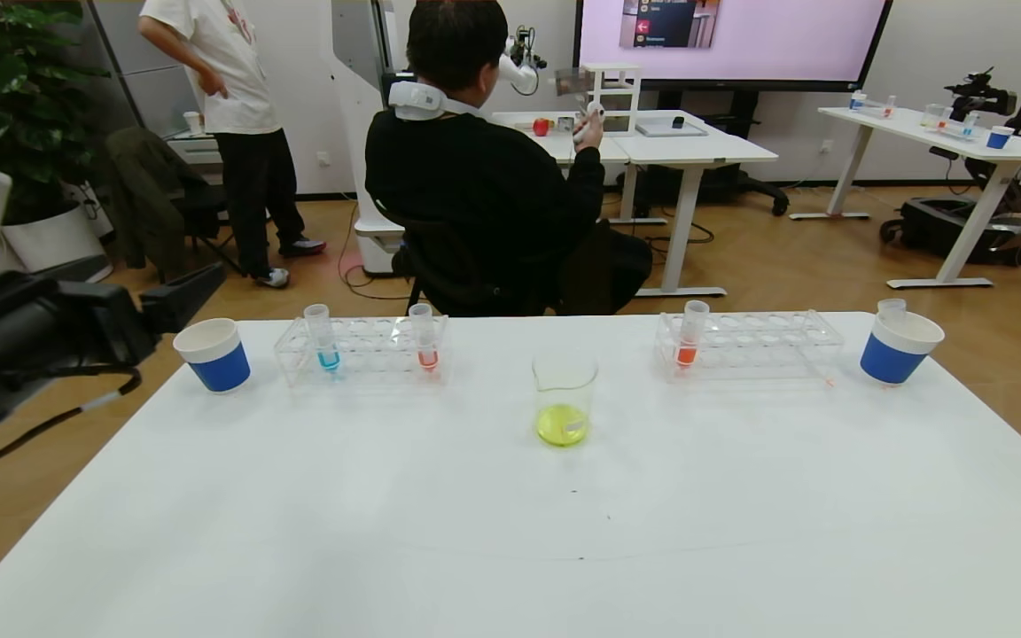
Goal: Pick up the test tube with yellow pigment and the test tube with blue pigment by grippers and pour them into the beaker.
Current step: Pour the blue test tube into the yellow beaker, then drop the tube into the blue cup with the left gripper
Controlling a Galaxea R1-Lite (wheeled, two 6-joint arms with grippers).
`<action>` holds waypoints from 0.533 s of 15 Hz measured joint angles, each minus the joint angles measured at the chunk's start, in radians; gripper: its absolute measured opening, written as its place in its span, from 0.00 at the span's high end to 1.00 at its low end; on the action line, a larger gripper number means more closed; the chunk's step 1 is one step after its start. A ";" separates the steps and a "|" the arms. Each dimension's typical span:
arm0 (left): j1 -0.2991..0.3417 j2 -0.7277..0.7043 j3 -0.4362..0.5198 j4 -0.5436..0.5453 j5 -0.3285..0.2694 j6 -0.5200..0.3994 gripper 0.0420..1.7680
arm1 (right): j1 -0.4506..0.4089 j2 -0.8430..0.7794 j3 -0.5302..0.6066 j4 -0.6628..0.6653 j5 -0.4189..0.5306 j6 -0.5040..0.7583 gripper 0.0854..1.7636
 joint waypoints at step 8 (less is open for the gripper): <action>-0.017 0.651 -0.038 -0.636 0.041 -0.016 0.01 | 0.000 0.000 0.000 0.000 0.001 0.000 0.02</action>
